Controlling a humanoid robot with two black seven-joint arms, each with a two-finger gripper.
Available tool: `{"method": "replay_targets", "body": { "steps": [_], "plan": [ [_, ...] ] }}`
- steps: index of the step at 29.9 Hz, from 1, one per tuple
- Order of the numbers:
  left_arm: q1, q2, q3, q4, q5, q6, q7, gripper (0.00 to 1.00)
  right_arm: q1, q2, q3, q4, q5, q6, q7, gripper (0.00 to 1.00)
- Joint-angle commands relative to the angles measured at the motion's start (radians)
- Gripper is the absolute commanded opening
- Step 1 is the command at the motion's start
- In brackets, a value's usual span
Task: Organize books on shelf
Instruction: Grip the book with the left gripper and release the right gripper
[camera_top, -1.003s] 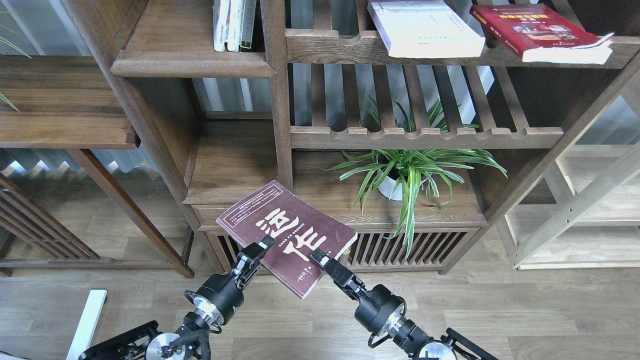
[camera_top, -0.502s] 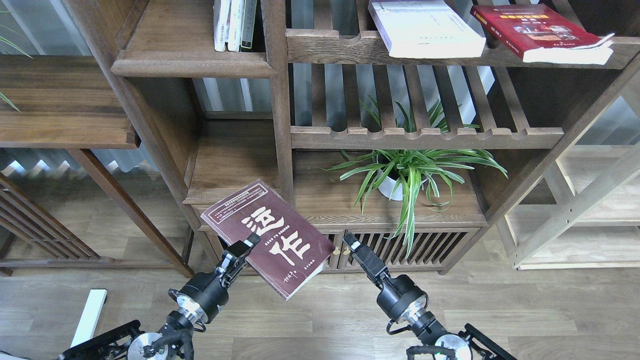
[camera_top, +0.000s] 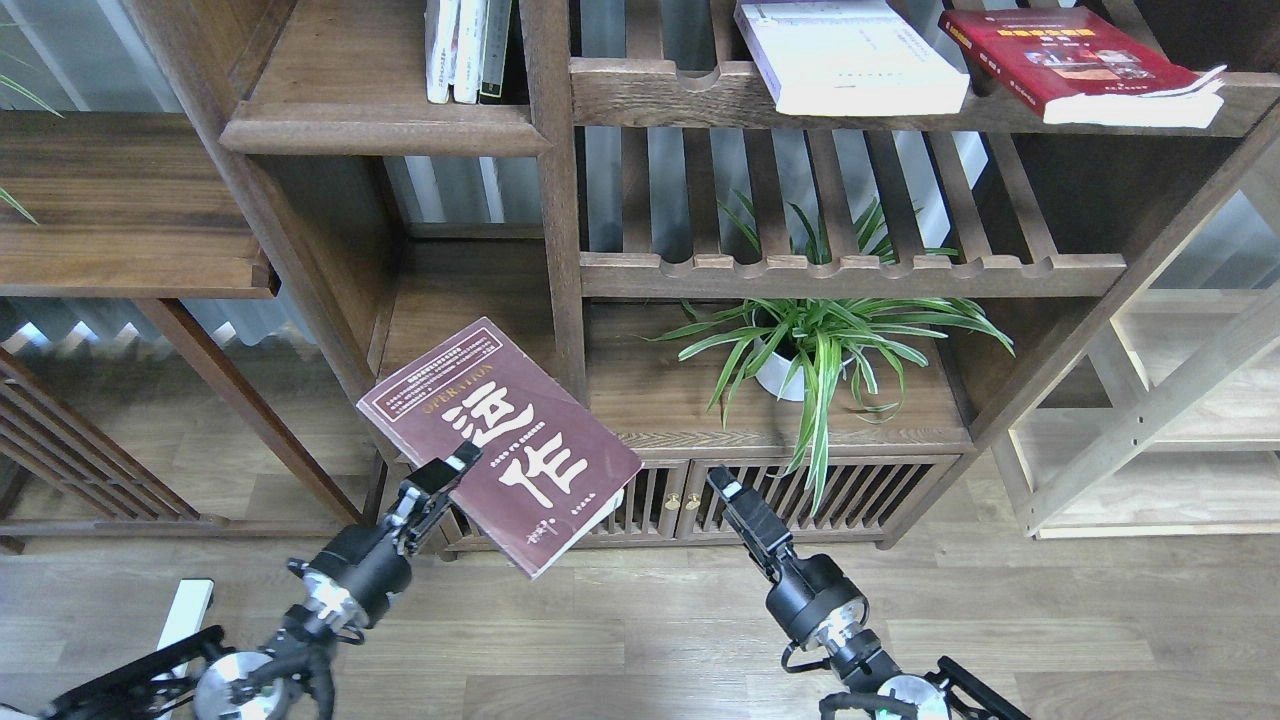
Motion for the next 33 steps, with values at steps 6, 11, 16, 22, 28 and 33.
{"method": "replay_targets", "body": {
  "steps": [6, 11, 16, 22, 28, 33],
  "plan": [
    [0.000, 0.090, -0.007, -0.056, 0.095, 0.000, 0.007, 0.03, 0.009, 0.000, 0.040, -0.030, 0.009, 0.000, -0.007, 0.99],
    [0.003, 0.127, -0.042, -0.127, 0.197, 0.000, 0.008, 0.03, 0.009, 0.000, 0.037, -0.029, 0.011, 0.000, -0.011, 0.99],
    [0.008, 0.182, -0.105, -0.211, 0.267, 0.000, 0.011, 0.03, 0.007, 0.000, 0.040, -0.029, 0.011, 0.000, -0.010, 0.99],
    [0.107, 0.230, -0.263, -0.286, 0.465, 0.000, 0.011, 0.03, 0.007, 0.000, 0.042, -0.029, 0.014, 0.000, -0.010, 0.99],
    [0.281, 0.213, -0.433, -0.403, 0.658, 0.000, 0.016, 0.03, 0.006, 0.000, 0.042, -0.029, 0.014, 0.000, -0.011, 0.99],
    [0.358, 0.187, -0.582, -0.432, 0.709, 0.000, 0.042, 0.03, 0.004, 0.000, 0.040, -0.027, 0.014, 0.000, -0.011, 0.99]
  ]
}}
